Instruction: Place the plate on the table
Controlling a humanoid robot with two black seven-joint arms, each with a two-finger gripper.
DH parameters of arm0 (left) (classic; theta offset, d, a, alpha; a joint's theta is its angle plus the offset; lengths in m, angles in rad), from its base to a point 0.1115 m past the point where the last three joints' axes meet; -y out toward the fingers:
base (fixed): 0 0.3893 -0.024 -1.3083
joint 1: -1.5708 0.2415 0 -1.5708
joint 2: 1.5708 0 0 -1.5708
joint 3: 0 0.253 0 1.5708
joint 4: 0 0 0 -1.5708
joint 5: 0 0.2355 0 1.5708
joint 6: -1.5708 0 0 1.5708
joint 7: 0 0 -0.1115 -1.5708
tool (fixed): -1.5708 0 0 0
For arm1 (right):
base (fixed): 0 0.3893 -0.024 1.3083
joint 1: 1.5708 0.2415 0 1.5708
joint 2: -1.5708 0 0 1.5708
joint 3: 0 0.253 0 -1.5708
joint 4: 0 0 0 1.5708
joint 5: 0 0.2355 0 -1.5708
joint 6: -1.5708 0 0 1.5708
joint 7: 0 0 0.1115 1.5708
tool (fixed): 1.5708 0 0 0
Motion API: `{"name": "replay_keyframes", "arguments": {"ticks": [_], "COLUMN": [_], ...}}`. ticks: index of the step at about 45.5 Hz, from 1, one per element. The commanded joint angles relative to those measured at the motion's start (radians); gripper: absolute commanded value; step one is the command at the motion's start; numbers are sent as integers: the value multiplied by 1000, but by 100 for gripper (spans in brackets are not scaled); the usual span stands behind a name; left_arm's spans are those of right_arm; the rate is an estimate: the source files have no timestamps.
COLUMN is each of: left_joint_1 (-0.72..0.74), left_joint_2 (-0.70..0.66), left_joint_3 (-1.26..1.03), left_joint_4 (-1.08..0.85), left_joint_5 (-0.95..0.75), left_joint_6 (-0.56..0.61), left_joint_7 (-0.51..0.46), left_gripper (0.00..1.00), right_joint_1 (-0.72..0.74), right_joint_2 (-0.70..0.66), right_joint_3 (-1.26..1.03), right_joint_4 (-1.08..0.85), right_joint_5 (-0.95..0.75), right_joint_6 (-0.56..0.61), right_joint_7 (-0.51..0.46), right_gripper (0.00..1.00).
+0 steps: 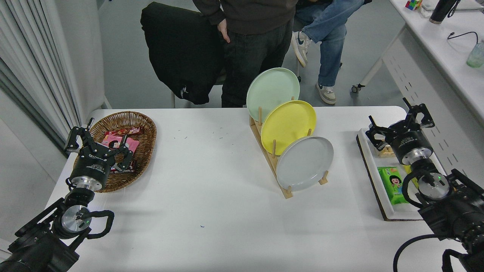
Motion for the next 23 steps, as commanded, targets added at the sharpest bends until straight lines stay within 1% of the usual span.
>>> {"name": "replay_keyframes", "arguments": {"ticks": [1,7,23], "left_joint_1": [0,0,0], "left_joint_2": [0,0,0], "left_joint_3": [0,0,0], "left_joint_4": [0,0,-1], "left_joint_5": [0,0,0], "left_joint_6": [0,0,0], "left_joint_7": [0,0,0], "left_gripper": [98,98,98], "right_joint_1": [4,30,33], "right_joint_2": [-1,2,-8], "right_joint_3": [-2,-3,-32], "right_joint_4": [2,-3,5], "right_joint_5": [0,0,-17], "right_joint_6": [-13,-16,-10], "right_joint_7": [-1,0,0], "right_gripper": [100,100,100]}}
